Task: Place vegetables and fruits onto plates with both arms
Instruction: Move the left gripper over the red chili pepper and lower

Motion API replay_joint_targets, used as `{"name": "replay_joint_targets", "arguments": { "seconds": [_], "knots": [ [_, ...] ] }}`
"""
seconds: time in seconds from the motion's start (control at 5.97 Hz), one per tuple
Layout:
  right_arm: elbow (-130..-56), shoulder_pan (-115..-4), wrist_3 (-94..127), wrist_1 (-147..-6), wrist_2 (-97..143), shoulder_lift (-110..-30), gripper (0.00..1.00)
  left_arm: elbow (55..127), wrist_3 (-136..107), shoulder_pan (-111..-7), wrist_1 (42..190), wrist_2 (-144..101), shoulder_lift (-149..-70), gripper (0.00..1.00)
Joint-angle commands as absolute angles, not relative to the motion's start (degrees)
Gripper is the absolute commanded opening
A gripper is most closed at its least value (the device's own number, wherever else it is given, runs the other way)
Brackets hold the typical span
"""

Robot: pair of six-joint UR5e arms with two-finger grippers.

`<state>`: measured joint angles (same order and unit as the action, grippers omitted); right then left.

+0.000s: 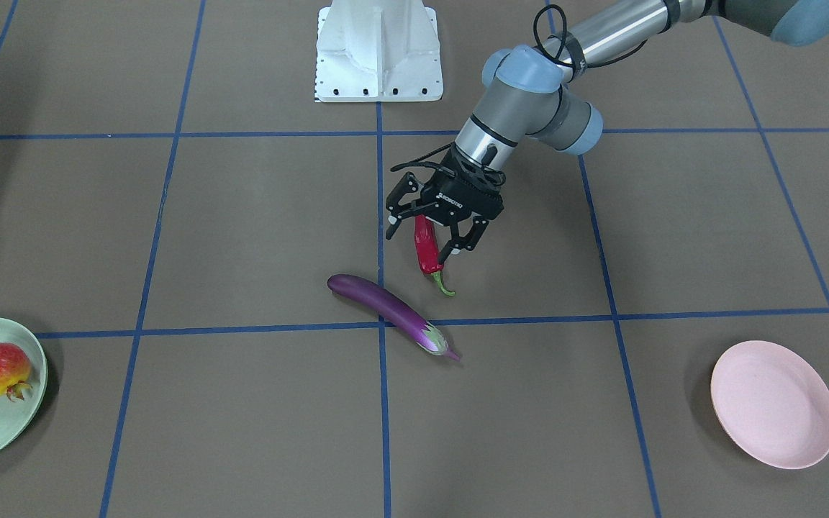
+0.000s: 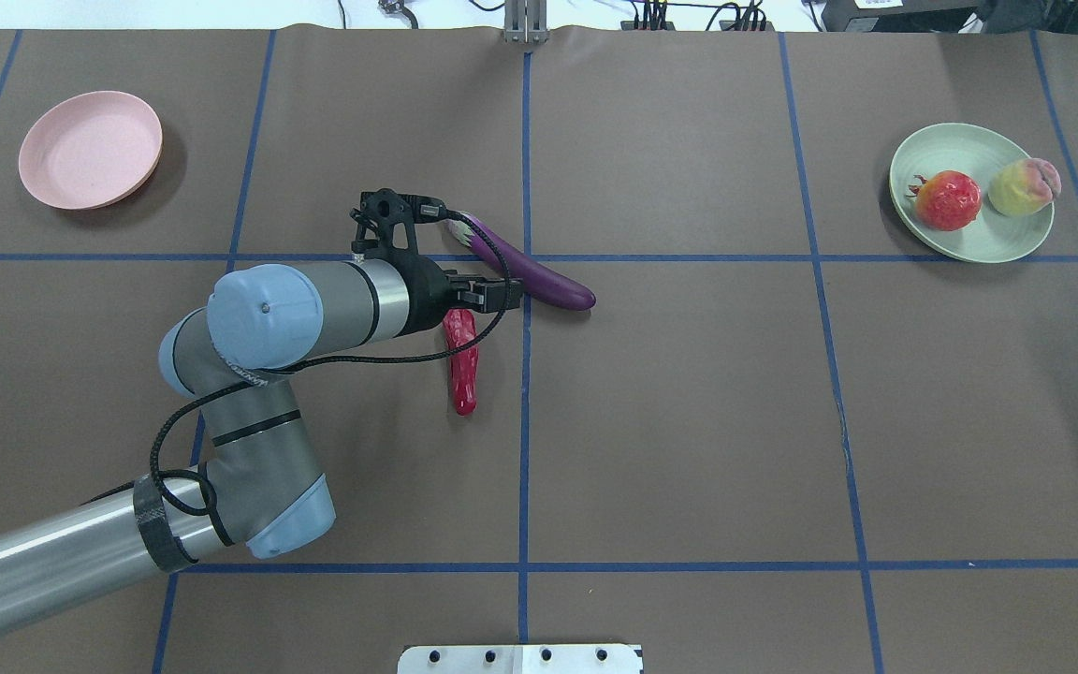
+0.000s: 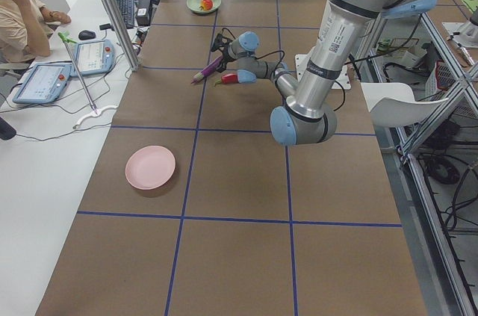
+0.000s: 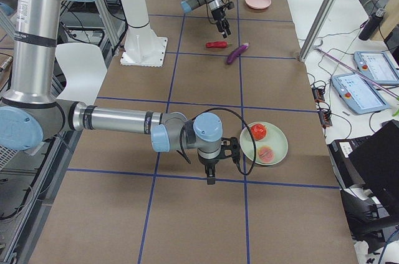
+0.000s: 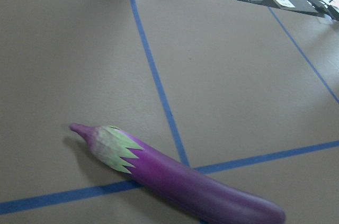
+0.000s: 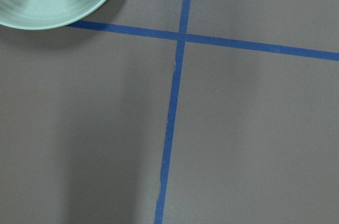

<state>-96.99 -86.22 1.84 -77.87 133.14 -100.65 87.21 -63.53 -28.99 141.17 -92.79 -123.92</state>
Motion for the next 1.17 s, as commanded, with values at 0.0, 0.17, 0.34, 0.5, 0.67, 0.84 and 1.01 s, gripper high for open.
{"name": "replay_joint_targets", "arguments": {
  "seconds": [0.0,0.17,0.34,0.5,0.67,0.84,1.01],
  "knots": [
    [-97.03,-86.22,1.85,-77.87,133.15,-100.37,1.00,88.50,-63.19,-29.09,130.10,-96.84,-124.98,1.00],
    [-97.03,-86.22,1.85,-77.87,133.15,-100.37,1.00,93.38,-61.98,-29.61,113.55,-96.77,-125.85,1.00],
    [-97.03,-86.22,1.85,-77.87,133.15,-100.37,1.00,95.95,-59.27,-29.79,96.33,-96.07,-128.82,1.00],
    [-96.94,-86.22,1.85,-77.87,133.15,-100.37,1.00,94.67,-58.80,-29.88,90.59,-96.06,-131.89,1.00],
    [-96.94,-86.22,1.93,-77.87,133.15,-100.46,1.00,91.18,-58.97,-29.80,90.88,-96.15,-132.71,1.00],
    [-96.86,-86.22,1.93,-77.87,133.15,-100.46,1.00,85.75,-59.41,-29.71,91.40,-96.15,-136.63,1.00],
    [-96.94,-86.22,1.93,-77.87,133.15,-100.46,1.00,79.78,-63.50,-29.62,95.58,-96.24,-138.24,1.00]
  ]
}}
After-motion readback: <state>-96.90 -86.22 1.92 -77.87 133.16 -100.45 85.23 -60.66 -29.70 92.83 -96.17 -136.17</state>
